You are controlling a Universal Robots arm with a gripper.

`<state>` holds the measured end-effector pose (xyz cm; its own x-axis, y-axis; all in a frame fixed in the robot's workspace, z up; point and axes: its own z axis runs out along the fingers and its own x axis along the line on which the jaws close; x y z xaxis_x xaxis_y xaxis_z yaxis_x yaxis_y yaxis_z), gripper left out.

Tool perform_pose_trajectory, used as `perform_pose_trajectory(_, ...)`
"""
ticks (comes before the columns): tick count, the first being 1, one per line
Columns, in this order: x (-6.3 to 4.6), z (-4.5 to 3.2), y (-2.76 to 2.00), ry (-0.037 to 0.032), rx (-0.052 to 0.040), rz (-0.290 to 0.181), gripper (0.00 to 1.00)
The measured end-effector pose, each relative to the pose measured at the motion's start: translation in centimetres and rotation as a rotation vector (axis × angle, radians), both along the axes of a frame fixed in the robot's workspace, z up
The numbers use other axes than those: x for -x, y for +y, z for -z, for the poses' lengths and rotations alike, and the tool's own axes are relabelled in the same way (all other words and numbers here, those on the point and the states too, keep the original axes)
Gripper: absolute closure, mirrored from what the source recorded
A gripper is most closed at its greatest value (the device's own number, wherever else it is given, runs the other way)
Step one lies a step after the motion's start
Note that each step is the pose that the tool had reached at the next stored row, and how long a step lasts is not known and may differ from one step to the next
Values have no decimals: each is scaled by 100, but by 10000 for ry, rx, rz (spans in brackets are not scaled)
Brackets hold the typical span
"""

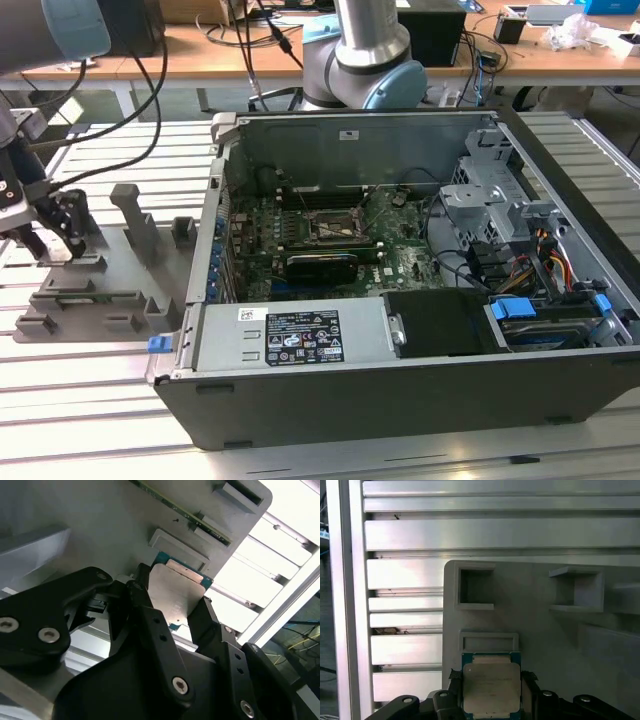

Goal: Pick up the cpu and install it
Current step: 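Pick up the cpu and move it towards the insertion slot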

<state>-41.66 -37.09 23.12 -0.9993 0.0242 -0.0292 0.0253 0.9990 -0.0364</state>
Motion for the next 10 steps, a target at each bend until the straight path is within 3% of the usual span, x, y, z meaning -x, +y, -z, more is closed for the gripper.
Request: perform_pose_trajectory(10,0,-202,0,0,0,0,45)
